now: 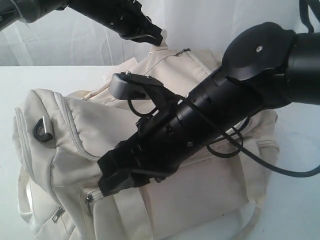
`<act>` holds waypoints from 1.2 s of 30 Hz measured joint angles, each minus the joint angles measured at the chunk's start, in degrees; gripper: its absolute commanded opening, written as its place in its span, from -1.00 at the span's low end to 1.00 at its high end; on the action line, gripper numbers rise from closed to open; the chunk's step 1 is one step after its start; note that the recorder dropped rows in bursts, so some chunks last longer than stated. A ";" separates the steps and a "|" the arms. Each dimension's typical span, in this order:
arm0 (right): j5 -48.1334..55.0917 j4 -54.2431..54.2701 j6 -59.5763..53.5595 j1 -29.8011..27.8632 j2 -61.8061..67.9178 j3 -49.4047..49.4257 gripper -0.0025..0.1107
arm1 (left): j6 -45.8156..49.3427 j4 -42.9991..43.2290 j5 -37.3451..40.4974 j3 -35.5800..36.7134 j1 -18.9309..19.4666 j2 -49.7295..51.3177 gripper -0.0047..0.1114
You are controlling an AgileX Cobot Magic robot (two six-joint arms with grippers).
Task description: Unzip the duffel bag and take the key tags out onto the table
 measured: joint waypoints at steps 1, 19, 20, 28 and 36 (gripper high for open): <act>-0.78 0.24 -0.09 0.82 0.00 0.00 -0.93 | 0.00 0.00 0.00 0.00 0.00 0.00 -0.92; -7.91 2.28 -2.02 7.43 0.00 0.00 -0.77 | 0.00 0.00 0.00 0.00 0.00 0.00 -0.92; -7.82 2.28 -2.50 7.52 0.00 0.00 -0.66 | -0.02 0.00 0.00 0.00 0.00 0.00 -0.90; -7.04 -2.09 -2.85 7.52 -0.14 -0.20 0.03 | -0.88 -0.40 -0.81 -0.23 0.10 -0.93 0.12; -4.76 -20.30 9.66 7.52 -5.90 -2.88 0.03 | -1.83 2.03 1.72 -0.56 1.23 -2.16 0.39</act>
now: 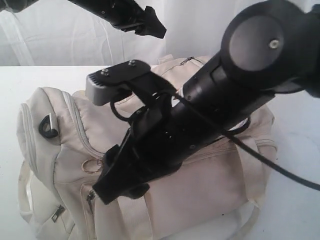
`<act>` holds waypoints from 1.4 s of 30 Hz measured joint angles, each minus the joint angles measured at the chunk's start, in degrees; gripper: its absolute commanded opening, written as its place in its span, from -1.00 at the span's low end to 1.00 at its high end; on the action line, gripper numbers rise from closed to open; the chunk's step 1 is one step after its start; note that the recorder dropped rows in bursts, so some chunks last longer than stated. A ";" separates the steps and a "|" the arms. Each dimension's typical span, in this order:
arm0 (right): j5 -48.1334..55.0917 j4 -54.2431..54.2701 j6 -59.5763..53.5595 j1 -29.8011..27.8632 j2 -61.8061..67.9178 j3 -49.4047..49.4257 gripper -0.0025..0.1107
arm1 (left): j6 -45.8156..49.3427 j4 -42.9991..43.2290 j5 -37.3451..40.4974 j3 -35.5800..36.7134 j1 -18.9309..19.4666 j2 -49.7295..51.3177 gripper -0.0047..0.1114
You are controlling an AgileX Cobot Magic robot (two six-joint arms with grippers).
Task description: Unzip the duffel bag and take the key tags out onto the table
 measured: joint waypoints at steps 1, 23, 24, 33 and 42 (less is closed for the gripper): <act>0.24 -3.44 2.54 0.00 -0.90 -0.14 0.03 | -0.52 1.16 0.88 0.00 0.00 -0.28 0.36; 3.37 -28.82 26.50 0.00 -14.93 -0.37 0.03 | -6.55 19.18 20.58 11.14 0.07 -22.31 -0.75; 3.79 -28.82 26.73 0.00 -14.93 -0.37 0.03 | -6.30 18.88 20.58 13.80 0.07 -24.87 -0.83; 4.58 -28.82 26.86 0.00 -14.93 -0.37 0.03 | -1.48 16.16 20.35 46.41 0.07 -48.49 -0.92; 3.49 -28.82 13.77 0.00 -13.99 -0.37 0.03 | 23.87 -2.31 13.28 69.00 0.07 -58.82 -0.47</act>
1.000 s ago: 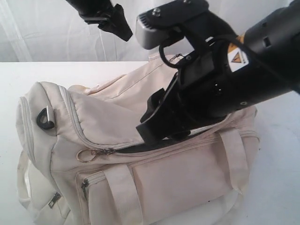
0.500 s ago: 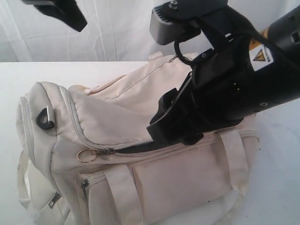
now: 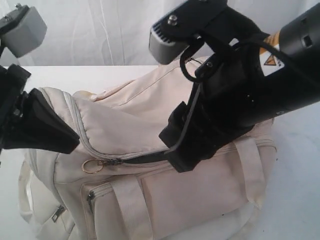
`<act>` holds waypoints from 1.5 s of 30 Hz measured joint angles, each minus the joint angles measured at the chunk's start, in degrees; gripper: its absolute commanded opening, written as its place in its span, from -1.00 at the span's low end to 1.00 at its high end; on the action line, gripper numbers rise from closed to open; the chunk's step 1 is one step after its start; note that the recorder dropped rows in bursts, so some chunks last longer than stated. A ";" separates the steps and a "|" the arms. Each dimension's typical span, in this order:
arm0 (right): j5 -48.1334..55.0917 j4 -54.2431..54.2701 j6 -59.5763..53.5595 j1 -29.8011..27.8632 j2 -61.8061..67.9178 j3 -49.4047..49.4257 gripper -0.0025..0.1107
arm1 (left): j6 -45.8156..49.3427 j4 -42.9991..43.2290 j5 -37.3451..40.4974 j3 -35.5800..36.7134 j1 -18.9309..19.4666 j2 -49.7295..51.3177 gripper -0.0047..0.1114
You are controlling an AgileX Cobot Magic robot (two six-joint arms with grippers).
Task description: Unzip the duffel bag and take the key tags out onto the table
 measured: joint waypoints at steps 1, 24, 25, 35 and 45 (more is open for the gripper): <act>-0.13 0.00 -1.46 0.00 0.53 0.00 0.03 | 1.94 -1.29 -0.51 1.02 0.00 0.00 -0.36; -12.31 -0.68 -21.96 0.00 14.32 0.00 0.20 | 6.44 0.24 -24.99 13.99 -6.47 0.88 0.05; -11.61 -0.68 -21.96 0.00 14.62 0.00 0.20 | 6.38 0.05 -24.60 13.99 -6.47 1.41 0.05; -8.76 -0.68 -22.43 0.00 16.15 0.00 0.20 | 6.25 -3.21 -21.89 13.99 -6.47 4.75 -0.49; -7.14 -0.23 -22.54 0.00 17.42 0.00 0.20 | 6.25 -3.31 -20.49 12.89 -6.47 4.26 -0.92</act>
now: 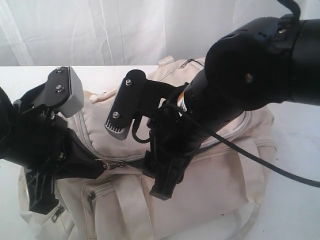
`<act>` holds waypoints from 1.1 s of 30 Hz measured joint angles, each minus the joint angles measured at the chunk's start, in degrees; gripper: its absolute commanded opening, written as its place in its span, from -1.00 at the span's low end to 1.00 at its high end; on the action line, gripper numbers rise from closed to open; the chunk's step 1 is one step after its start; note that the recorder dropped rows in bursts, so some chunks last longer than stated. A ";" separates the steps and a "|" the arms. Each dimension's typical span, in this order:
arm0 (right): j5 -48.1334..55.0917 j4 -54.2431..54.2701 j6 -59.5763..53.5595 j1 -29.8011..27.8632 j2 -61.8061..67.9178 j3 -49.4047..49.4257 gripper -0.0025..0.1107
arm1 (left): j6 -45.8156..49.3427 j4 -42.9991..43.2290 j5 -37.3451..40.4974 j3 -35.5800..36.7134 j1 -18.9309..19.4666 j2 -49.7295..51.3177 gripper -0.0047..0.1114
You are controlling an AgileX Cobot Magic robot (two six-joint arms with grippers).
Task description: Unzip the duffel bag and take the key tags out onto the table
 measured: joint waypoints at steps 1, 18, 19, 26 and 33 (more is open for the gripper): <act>0.09 0.00 -0.12 0.00 0.00 0.00 0.20 | 0.00 0.00 0.50 -0.36 0.00 -0.27 -0.92; -4.45 4.12 -0.33 0.00 0.00 0.00 -0.29 | 0.00 1.92 3.32 -1.50 0.00 -5.38 -0.92; -5.28 5.24 -0.33 0.00 0.00 0.00 -0.52 | 0.00 1.96 3.41 -1.50 0.00 -5.38 -0.92; -6.74 8.39 -0.44 0.00 0.00 0.11 -0.96 | 0.00 0.80 0.72 -1.50 0.00 -5.47 -0.92; -6.03 7.66 -0.44 -0.10 0.00 0.11 -0.96 | 0.00 -3.48 -1.19 -1.29 0.00 -5.47 -0.92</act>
